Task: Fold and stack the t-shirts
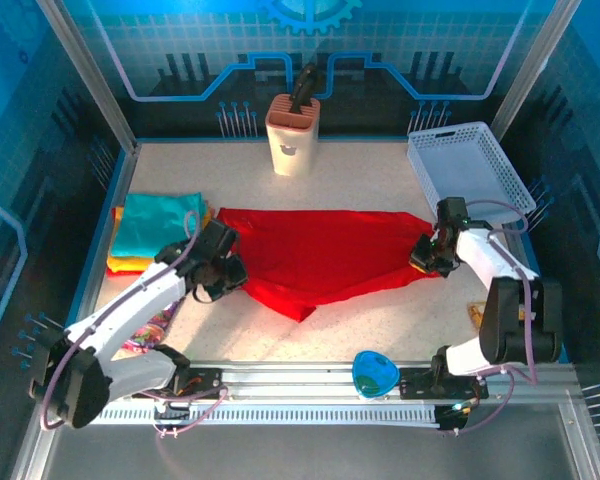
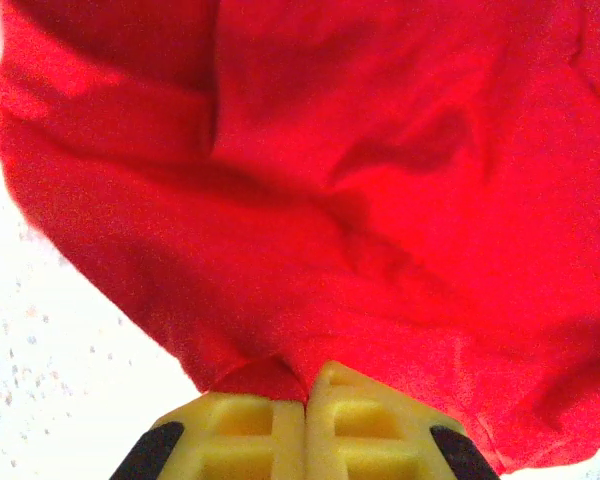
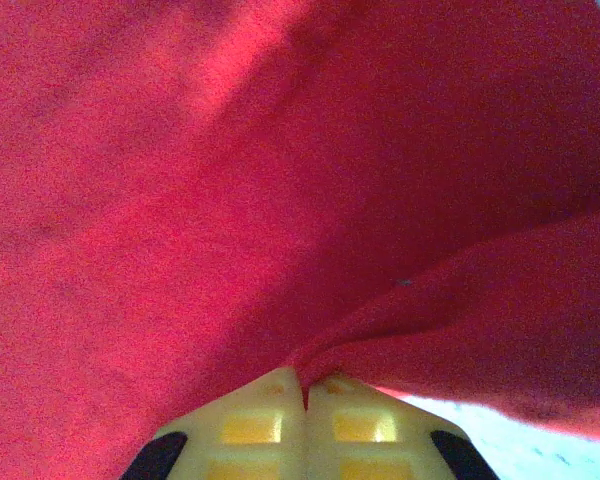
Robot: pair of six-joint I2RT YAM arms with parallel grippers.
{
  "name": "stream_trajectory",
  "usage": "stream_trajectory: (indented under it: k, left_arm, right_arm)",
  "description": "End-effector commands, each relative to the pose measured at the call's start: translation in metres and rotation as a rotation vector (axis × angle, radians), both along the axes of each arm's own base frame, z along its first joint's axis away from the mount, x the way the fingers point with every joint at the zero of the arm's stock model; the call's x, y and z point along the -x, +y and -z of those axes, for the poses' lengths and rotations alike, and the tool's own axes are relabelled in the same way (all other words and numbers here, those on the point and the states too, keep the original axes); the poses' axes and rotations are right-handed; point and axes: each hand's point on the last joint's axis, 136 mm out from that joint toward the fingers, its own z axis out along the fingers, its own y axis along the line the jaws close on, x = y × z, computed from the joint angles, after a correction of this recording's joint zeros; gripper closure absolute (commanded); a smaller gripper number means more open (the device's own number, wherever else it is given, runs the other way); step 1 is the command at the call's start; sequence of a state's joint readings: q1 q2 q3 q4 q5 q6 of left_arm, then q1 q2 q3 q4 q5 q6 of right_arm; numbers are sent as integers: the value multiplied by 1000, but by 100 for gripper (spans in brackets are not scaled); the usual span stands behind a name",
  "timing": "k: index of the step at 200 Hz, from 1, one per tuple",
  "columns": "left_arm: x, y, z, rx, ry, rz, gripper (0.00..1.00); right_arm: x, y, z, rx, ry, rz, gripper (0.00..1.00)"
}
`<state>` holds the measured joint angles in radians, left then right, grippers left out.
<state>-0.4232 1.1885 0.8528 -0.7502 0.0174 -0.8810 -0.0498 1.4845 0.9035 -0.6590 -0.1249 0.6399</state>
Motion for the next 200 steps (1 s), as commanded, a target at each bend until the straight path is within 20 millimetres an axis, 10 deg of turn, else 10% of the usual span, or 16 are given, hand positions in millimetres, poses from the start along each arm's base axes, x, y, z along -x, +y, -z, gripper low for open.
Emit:
stream_trajectory:
  k: [1,43,82,144,200]
  left_arm:
    - [-26,4,-2,-18,2,93,100]
    - [-85,19,10,-14,8,90,64]
    - [-78,17,-9,24,-25,88,48]
    - [-8,-32,35,-14,-23,190,62]
    - [-5,-27,64,-149,-48,217,65]
  right_arm:
    - [-27,1,-3,-64,-26,26,91]
    - [-54,-6,4,-74,-33,5,58]
    - [-50,-1,-9,-75,-120,-64,7]
    - [-31,0,-4,-52,-156,-88,1]
    - [-23,2,-6,-56,-168,-89,5]
